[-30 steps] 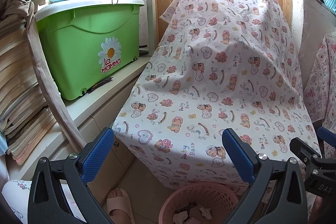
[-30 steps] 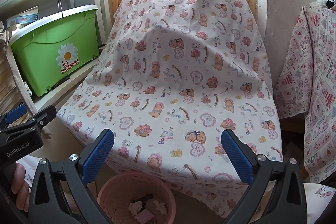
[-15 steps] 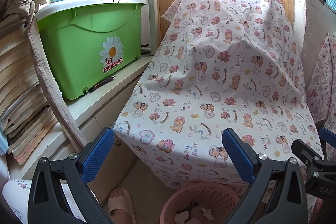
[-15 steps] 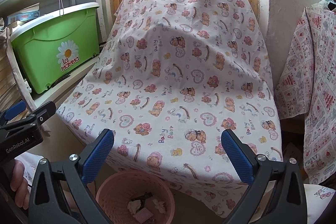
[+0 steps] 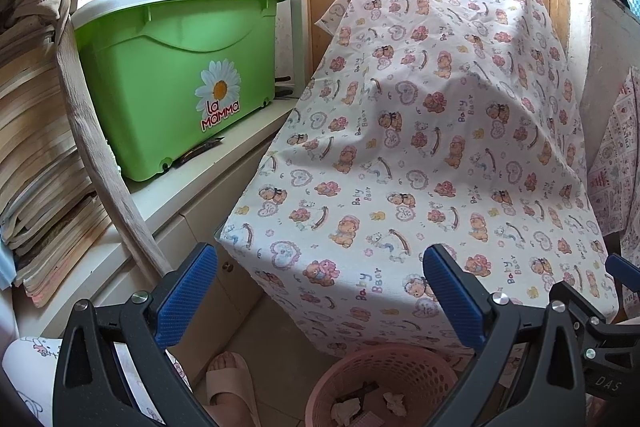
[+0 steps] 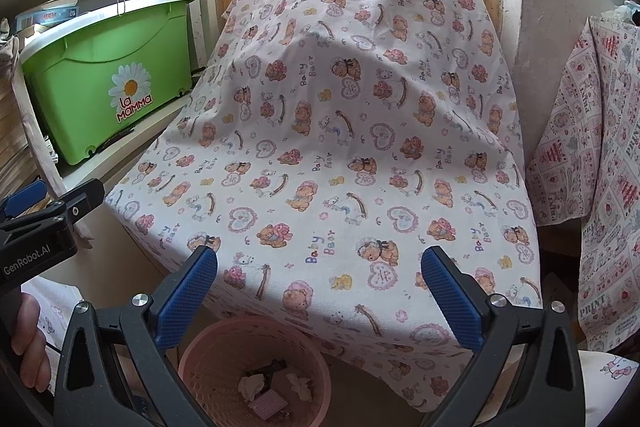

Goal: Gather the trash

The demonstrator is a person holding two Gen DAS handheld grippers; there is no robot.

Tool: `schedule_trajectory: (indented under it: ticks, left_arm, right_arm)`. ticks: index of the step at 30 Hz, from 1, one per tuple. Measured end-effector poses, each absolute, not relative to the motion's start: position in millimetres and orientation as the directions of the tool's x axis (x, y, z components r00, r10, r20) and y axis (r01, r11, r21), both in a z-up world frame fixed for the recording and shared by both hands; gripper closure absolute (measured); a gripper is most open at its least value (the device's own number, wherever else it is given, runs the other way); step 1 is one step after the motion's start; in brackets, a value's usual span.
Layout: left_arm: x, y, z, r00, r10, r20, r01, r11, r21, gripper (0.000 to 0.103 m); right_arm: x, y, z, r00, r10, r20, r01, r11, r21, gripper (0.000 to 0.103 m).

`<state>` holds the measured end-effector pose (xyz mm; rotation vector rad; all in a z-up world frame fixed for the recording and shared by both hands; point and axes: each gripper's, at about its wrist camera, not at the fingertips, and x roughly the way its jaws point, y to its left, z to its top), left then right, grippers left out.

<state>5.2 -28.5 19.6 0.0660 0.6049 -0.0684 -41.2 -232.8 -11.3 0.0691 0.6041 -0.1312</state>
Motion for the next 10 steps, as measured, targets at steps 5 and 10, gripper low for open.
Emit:
schedule_trajectory:
  ticks: [5,10]
  left_arm:
    - [6.6,-29.9,18.4,0.824,-0.032,-0.566,0.08,0.995,0.061,0.002]
    - [8.5,-31.0,16.8,0.812,-0.041,-0.582,0.085,0.995,0.049,0.002]
  right_arm:
    - [-39.5,-229.9,-13.7,0.81,-0.091,-0.58,0.131,0.991,0.027,0.0]
    - [-37.5,-227.1,-15.7,0.806,-0.083,-0.587,0.119,0.993,0.022,0.0]
